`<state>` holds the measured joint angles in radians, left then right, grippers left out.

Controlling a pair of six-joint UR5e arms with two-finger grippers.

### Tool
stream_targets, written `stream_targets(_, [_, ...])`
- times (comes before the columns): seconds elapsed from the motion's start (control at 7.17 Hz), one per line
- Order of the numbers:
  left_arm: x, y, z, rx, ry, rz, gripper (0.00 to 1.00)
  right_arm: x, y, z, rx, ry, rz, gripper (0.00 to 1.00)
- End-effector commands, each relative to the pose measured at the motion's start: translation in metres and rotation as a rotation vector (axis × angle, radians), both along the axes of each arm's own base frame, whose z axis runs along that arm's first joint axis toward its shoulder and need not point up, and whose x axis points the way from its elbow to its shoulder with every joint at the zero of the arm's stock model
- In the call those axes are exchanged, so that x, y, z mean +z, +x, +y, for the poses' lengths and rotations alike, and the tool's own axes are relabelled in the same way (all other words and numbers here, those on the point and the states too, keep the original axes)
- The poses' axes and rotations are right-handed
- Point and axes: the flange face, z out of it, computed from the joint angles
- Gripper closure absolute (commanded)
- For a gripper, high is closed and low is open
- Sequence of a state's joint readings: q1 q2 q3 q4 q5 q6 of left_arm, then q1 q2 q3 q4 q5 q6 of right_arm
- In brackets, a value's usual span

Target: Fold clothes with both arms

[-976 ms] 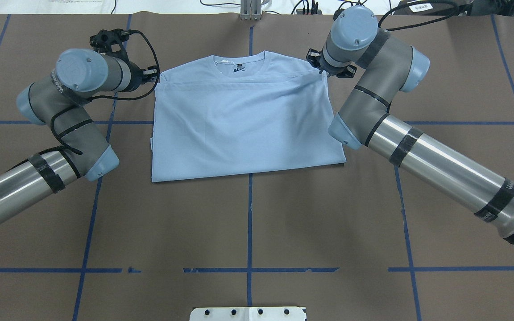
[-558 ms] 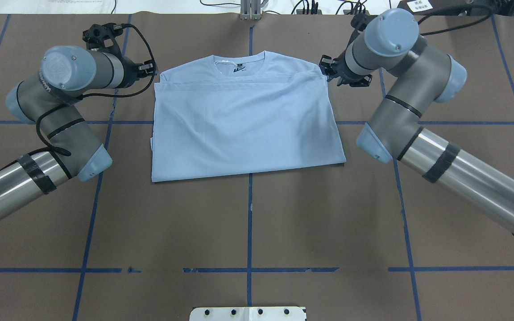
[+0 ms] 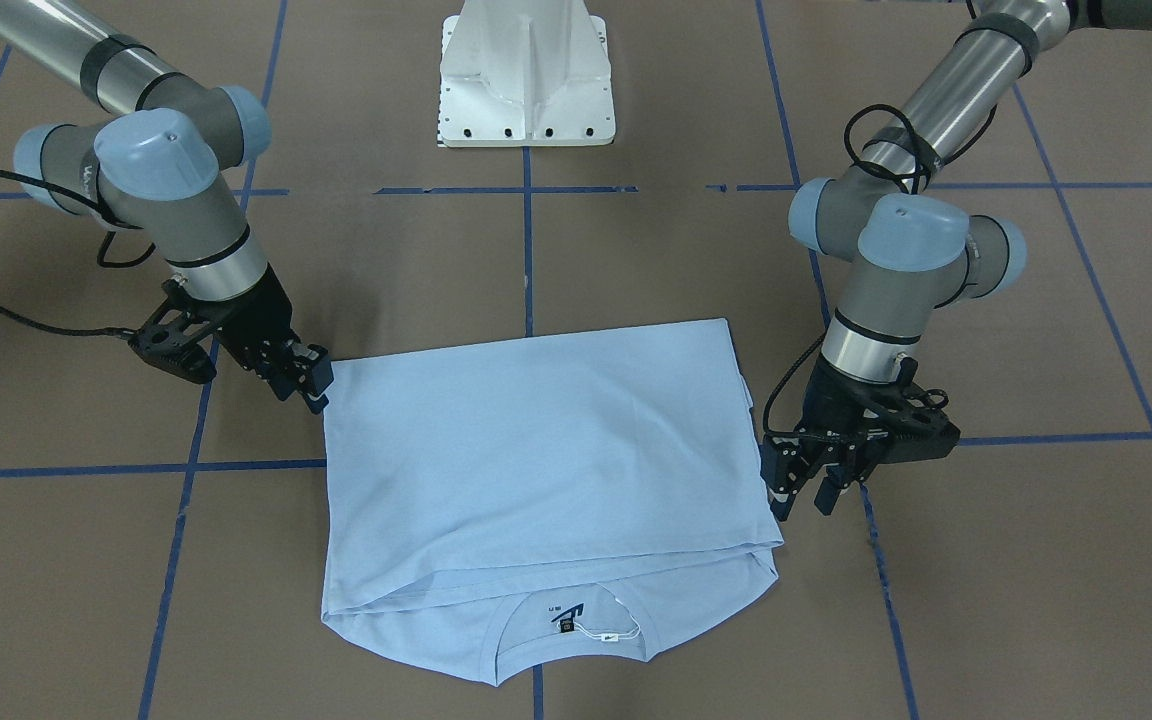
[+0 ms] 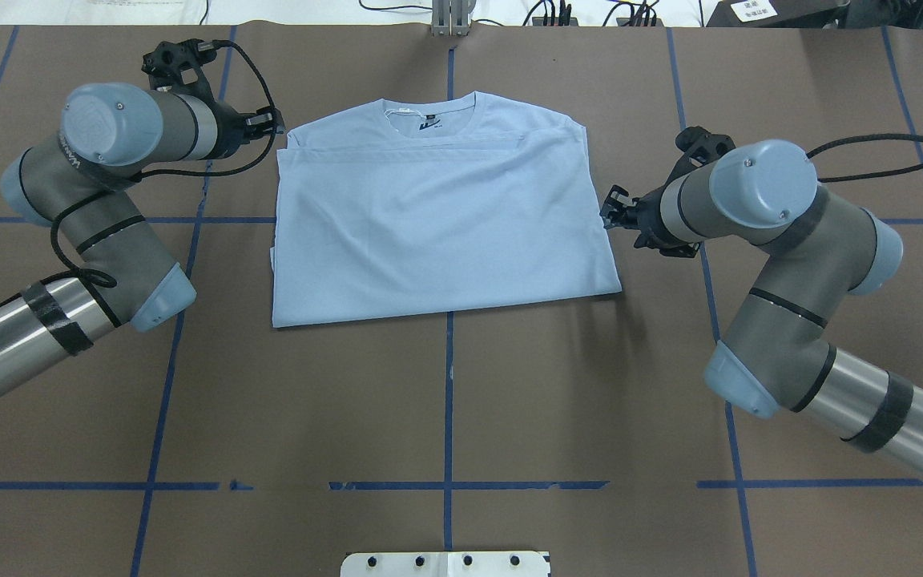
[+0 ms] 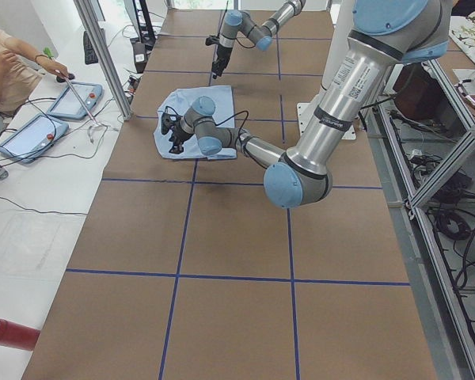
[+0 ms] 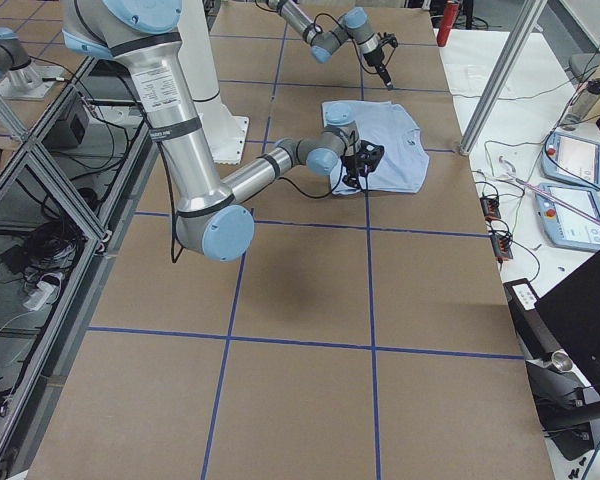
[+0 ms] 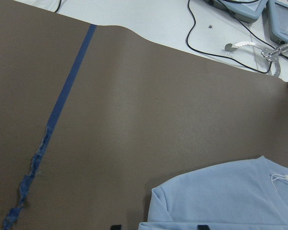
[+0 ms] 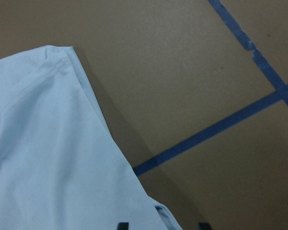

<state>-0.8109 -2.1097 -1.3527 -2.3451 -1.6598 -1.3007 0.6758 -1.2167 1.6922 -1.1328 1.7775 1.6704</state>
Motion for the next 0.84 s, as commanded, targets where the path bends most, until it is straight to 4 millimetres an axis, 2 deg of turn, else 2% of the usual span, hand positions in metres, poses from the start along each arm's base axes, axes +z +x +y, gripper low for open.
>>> stream_targets(0.0, [0.002, -0.001, 0.002, 0.002, 0.002, -0.002, 0.39, 0.014, -0.021, 0.027, 0.016, -0.027, 0.019, 0.36])
stream_targets(0.14, [0.003, 0.000, 0.002, 0.004, 0.002, -0.002, 0.39, 0.016, -0.026, 0.032, 0.028, -0.046, 0.013, 0.36])
stream_targets(0.28, [0.003, 0.000, 0.002, 0.003, 0.000, -0.002, 0.38, 0.020, -0.046, 0.047, 0.034, -0.036, 0.032, 0.36])
stream_targets(0.7, [0.002, 0.000, 0.002, 0.002, 0.000, 0.000, 0.38, 0.027, -0.045, 0.050, 0.043, -0.029, 0.048, 0.42])
